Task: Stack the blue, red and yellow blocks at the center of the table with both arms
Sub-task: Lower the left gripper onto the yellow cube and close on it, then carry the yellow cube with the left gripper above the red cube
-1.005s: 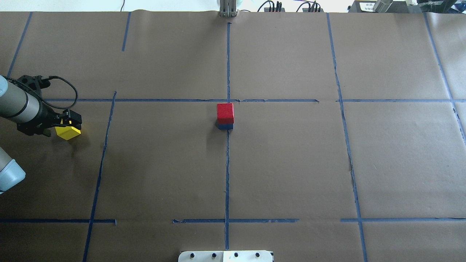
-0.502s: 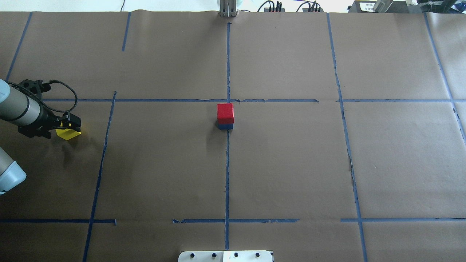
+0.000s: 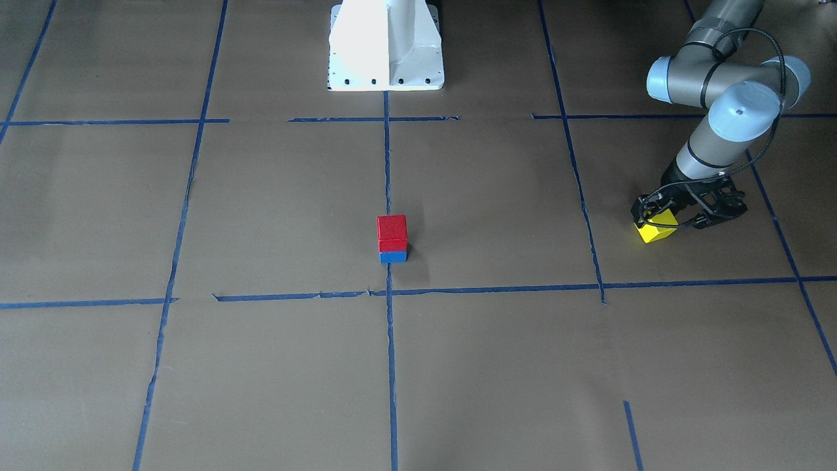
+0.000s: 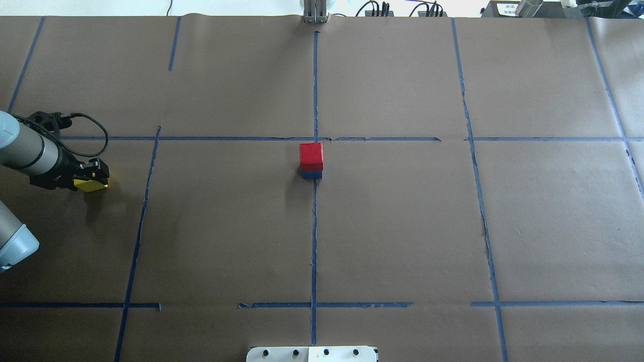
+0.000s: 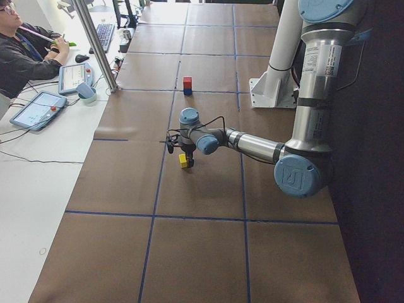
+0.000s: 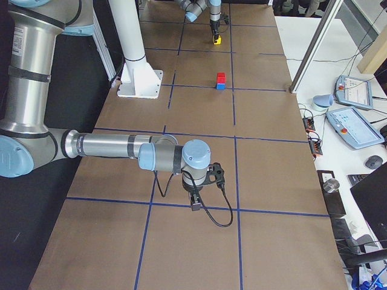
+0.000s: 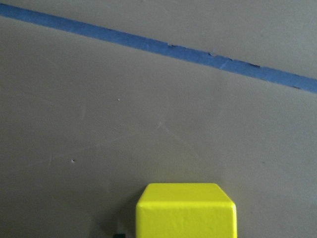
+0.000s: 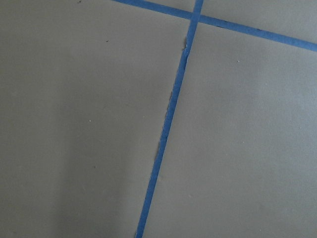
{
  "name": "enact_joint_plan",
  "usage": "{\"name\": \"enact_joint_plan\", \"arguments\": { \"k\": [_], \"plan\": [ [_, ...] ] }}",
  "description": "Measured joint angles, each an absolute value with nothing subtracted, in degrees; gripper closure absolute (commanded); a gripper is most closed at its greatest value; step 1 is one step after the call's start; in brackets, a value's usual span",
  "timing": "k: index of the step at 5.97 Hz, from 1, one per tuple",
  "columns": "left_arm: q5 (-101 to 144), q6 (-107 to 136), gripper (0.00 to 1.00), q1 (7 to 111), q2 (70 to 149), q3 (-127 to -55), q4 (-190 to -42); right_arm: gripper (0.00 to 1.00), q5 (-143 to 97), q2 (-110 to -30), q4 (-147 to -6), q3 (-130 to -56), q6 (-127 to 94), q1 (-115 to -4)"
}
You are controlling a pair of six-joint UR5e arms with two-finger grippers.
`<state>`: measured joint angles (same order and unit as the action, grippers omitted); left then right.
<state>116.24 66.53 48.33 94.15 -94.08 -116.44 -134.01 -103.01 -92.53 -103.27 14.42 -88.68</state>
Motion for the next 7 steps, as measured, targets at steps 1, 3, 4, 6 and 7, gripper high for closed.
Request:
{"name": "enact_joint_plan", "arguments": {
  "k": [1,3,4,6,7],
  "plan": [
    [116.2,66.5,0.88,48.3,94.3,-94.2,-117.0,0.00,-134.0,-103.0,-92.5,-103.3,14.4,-88.7],
    [116.7,66.5,0.92,48.3,95.2,-97.6,-116.8,0.00,-133.9,-103.0,-92.5,-103.3,14.4,-88.7],
    [116.8,66.5,0.92,48.3,98.6,-100.5,-113.0,0.00,-134.0,-103.0,-92.5,-103.3,14.3,-88.7],
    [116.4,66.4,0.92,44.1,113.5,-104.2,-95.0,0.00,-134.0,-103.0,-92.5,-103.3,14.3,-88.7],
    [115.3,66.2,0.92,41.6,121.6,-103.8,-88.4,0.00,-134.0,-103.0,-92.5,-103.3,14.3,-88.7]
  ]
}}
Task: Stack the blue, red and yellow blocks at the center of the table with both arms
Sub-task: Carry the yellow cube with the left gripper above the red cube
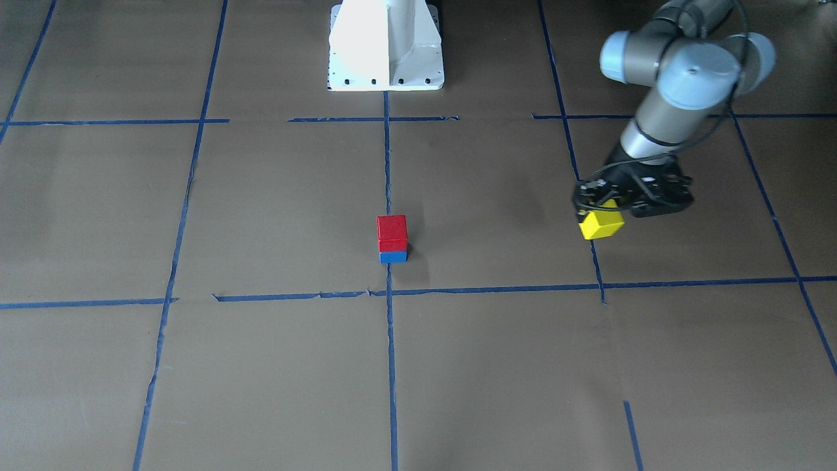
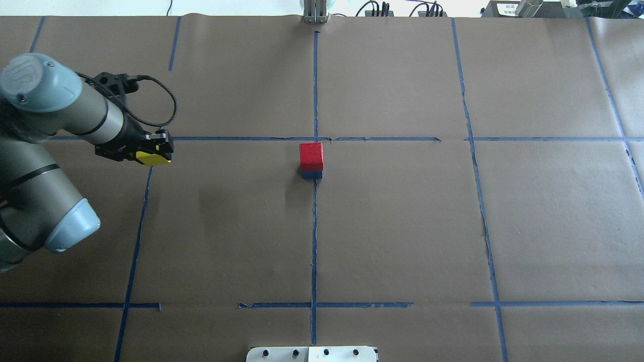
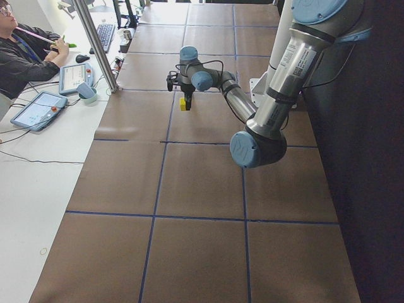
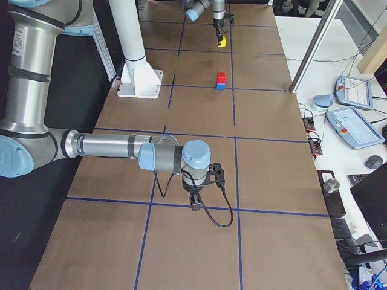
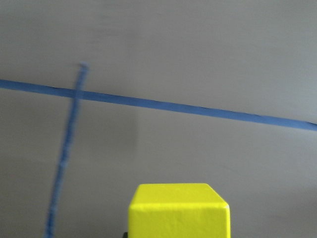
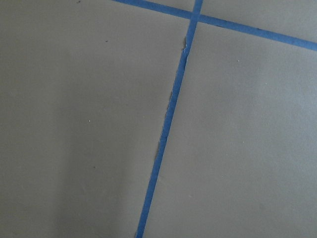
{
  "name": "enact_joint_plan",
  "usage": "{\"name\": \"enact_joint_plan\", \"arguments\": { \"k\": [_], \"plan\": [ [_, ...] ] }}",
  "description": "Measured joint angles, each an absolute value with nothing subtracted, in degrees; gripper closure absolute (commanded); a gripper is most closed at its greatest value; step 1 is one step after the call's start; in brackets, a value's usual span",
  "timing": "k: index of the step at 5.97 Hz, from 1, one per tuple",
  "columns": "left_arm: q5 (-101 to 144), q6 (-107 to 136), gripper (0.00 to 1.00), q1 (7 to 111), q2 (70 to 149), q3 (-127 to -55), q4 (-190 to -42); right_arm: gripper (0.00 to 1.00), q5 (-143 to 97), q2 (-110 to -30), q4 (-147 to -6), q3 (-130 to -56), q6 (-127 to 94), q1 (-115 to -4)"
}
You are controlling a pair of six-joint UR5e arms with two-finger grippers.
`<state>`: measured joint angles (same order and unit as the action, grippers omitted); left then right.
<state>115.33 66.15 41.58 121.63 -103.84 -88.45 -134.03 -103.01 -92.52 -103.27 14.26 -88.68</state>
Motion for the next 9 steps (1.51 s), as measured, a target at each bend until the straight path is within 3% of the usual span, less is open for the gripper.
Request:
{"name": "enact_joint_plan", "arguments": {
  "k": [2,4,9],
  "plan": [
    [112.0,66.2,0.92,38.6,135.8,-95.4,-85.0,0.00,-134.0,-103.0,-92.5,-103.4,14.2,-88.7],
    [109.6,66.5,0.92,36.3,144.1,-86.2,-84.5,0.00,-134.0,-103.0,-92.5,-103.6,14.2,-88.7],
    [107.4,65.8,0.91,33.9,146.7,-81.4,-84.9,0.00,-134.0,-103.0,-92.5,-103.4,14.2,-88.7]
  ]
}}
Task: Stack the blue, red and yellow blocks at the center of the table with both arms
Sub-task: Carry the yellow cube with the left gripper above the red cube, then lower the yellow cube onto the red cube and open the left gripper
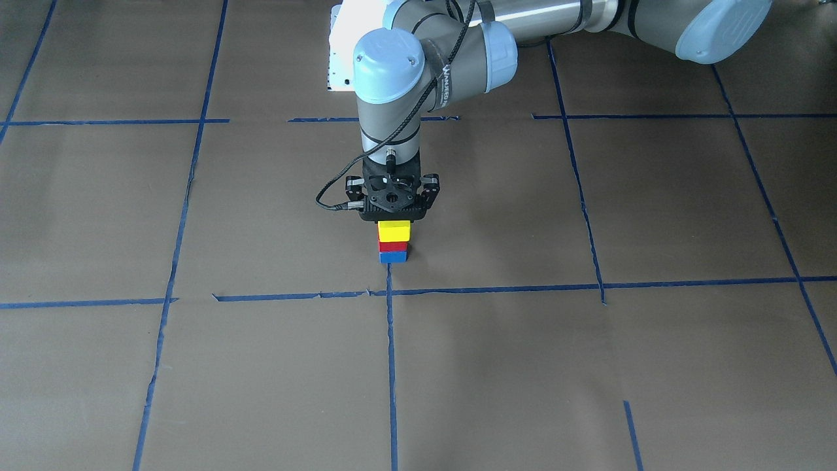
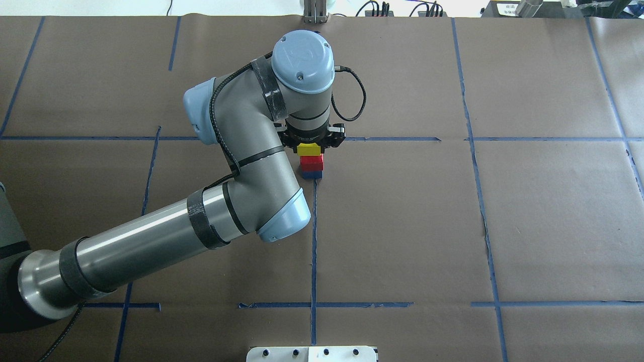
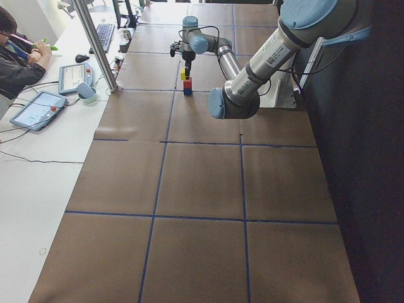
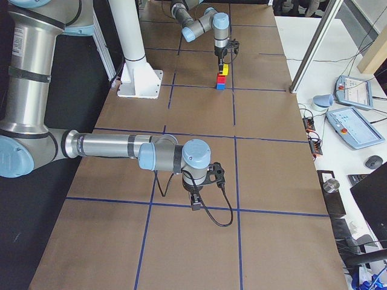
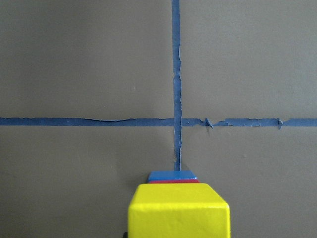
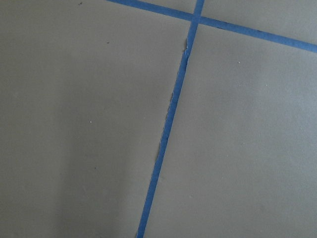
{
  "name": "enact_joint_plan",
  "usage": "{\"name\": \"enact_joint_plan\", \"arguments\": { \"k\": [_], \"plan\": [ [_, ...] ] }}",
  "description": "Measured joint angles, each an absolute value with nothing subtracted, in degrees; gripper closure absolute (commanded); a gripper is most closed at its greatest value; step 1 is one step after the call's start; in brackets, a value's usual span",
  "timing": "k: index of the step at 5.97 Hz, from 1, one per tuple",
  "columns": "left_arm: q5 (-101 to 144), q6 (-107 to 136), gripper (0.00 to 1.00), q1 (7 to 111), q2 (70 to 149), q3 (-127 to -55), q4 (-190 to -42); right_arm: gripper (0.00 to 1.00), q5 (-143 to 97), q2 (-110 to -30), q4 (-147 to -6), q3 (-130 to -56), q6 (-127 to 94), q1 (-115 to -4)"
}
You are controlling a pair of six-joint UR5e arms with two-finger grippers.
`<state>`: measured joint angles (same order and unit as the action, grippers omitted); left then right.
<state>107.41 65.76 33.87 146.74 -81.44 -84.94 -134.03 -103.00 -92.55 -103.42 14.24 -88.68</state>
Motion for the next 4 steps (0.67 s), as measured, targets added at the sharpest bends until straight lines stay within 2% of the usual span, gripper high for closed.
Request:
{"name": "enact_joint_plan", "arguments": {
  "k": [4],
  "plan": [
    [107.5,65.6,0.91,33.3,146.7,-81.0,-85.0,0.00,-134.0,-103.0,-92.5,-103.2,14.3,-88.7]
  ]
}}
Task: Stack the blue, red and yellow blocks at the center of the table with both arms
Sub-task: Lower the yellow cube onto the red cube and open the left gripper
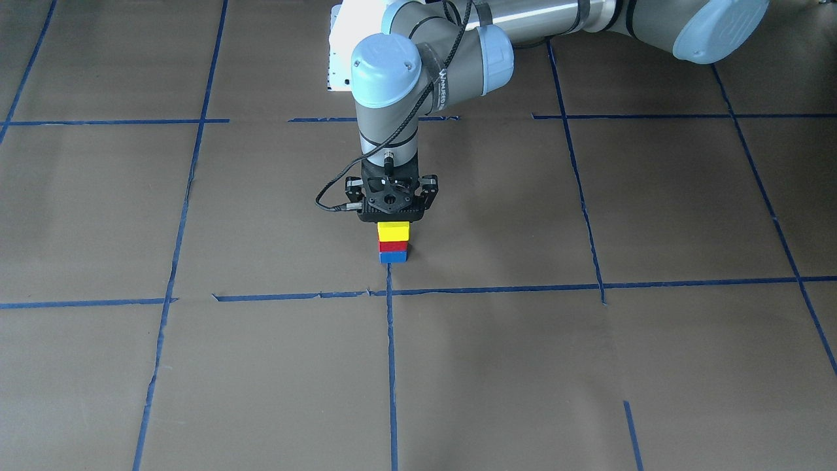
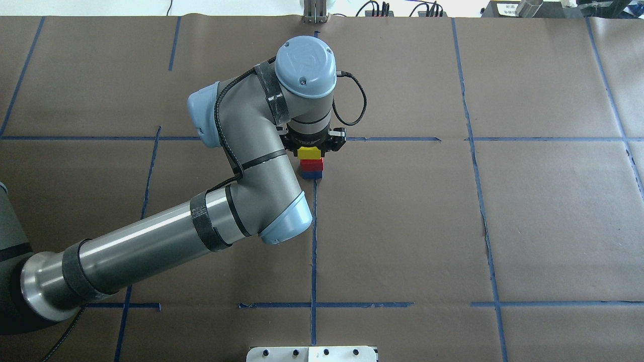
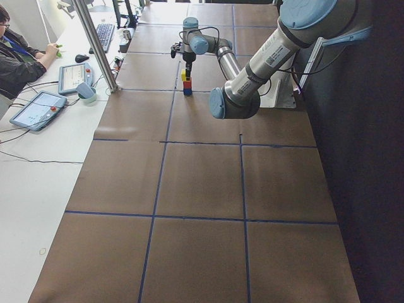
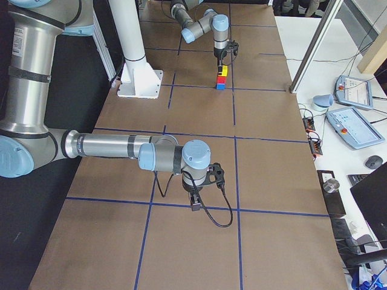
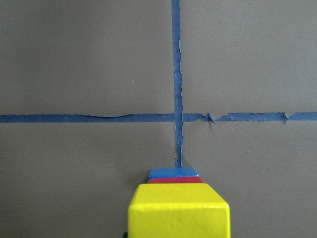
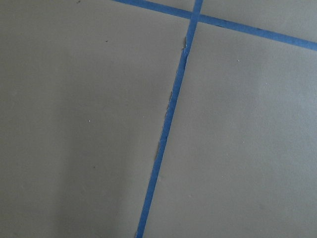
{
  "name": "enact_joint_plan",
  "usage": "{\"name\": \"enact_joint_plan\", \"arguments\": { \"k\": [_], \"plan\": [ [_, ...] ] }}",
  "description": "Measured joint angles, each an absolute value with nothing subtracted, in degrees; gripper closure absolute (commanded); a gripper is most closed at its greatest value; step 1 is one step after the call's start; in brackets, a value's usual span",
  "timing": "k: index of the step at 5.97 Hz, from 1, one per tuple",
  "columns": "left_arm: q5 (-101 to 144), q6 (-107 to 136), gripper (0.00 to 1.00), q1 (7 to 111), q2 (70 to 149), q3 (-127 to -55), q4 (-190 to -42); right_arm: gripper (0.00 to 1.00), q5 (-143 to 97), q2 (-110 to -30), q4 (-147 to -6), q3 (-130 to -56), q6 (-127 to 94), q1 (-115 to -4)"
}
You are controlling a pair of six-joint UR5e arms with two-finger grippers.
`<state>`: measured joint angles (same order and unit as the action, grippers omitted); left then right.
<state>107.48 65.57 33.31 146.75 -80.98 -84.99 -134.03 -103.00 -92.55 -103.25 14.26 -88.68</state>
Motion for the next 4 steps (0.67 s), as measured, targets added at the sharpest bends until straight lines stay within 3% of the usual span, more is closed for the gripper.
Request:
{"name": "enact_joint_plan", "arguments": {
  "k": [2,3,4],
  "plan": [
    [107.6,65.6,0.88,33.0,146.7,-81.0,-85.0,0.00,-134.0,-103.0,-92.5,-103.2,14.3,-88.7],
    [107.6,65.6,0.83,33.0,146.7,-80.9,-85.0,0.00,-134.0,-103.0,-92.5,-103.2,14.3,-88.7],
    [107.6,65.7,0.70,33.0,146.7,-80.9,-85.1,0.00,-134.0,-103.0,-92.5,-103.2,14.3,-88.7]
  ]
}}
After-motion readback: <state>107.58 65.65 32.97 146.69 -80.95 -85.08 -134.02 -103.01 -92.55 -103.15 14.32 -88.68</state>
